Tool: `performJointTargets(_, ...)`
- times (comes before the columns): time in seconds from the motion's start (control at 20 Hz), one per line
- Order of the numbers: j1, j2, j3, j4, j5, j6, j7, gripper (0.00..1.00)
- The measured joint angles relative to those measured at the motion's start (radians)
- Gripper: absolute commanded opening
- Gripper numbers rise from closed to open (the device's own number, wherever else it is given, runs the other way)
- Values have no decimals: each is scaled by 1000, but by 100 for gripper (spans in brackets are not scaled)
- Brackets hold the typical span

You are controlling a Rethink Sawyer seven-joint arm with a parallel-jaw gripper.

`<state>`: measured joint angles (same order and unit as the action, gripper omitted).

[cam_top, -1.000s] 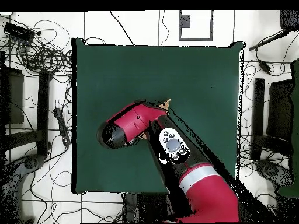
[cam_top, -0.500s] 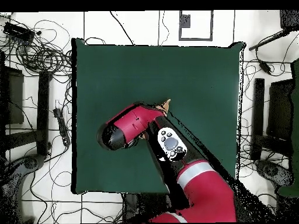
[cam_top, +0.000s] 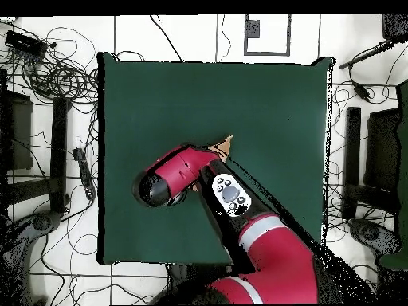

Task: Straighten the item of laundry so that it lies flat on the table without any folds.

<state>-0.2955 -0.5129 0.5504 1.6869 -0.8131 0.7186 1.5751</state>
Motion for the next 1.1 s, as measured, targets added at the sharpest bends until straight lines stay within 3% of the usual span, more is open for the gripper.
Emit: performJointTargets(1.1, 1, 23, 0, 0, -1, 0, 0, 0)
